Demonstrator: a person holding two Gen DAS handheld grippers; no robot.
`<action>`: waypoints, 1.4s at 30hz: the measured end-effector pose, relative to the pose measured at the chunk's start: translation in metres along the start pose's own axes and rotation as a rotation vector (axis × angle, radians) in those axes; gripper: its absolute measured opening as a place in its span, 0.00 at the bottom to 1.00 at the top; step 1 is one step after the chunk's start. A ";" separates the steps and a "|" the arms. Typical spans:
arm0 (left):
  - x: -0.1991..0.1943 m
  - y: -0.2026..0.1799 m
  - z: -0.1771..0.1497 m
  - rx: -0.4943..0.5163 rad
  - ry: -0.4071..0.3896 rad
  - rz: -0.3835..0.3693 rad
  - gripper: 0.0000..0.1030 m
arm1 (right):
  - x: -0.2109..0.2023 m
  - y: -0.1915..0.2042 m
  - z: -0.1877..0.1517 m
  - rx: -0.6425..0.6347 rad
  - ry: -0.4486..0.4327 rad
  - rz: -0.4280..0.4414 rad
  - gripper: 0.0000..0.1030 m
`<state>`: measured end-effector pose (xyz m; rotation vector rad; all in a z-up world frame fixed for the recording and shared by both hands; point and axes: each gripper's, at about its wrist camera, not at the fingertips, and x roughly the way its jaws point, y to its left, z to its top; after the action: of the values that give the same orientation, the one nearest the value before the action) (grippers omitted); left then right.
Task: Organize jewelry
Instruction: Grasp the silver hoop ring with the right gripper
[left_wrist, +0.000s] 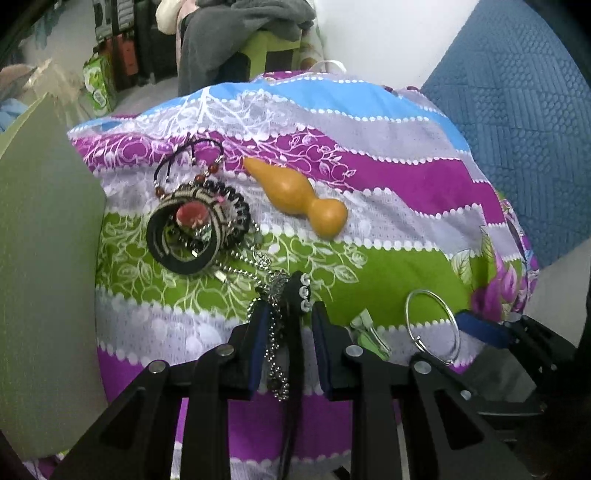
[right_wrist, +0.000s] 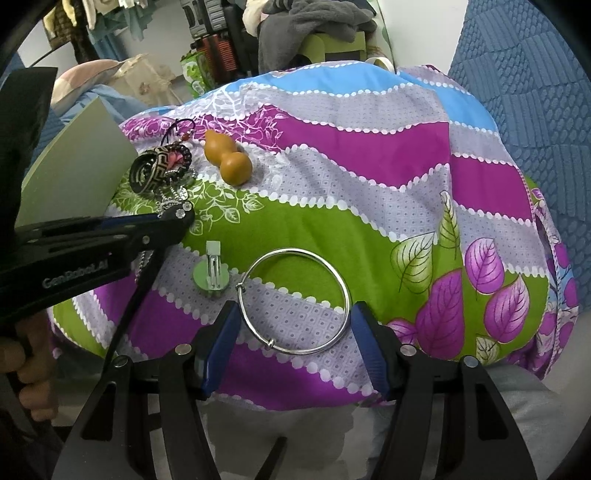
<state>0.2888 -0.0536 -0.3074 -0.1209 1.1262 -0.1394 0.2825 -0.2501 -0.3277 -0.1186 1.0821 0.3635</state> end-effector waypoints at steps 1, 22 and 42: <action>0.001 -0.001 0.001 0.008 -0.004 0.006 0.16 | -0.001 0.000 0.000 0.002 -0.005 -0.006 0.57; -0.088 -0.014 0.024 -0.030 -0.109 -0.105 0.06 | -0.039 -0.027 0.021 0.120 -0.077 -0.016 0.18; -0.185 0.031 0.029 -0.133 -0.189 -0.084 0.05 | -0.068 -0.021 0.052 0.150 -0.113 0.024 0.16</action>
<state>0.2385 0.0094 -0.1351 -0.2945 0.9415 -0.1251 0.3050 -0.2709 -0.2454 0.0475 0.9958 0.3060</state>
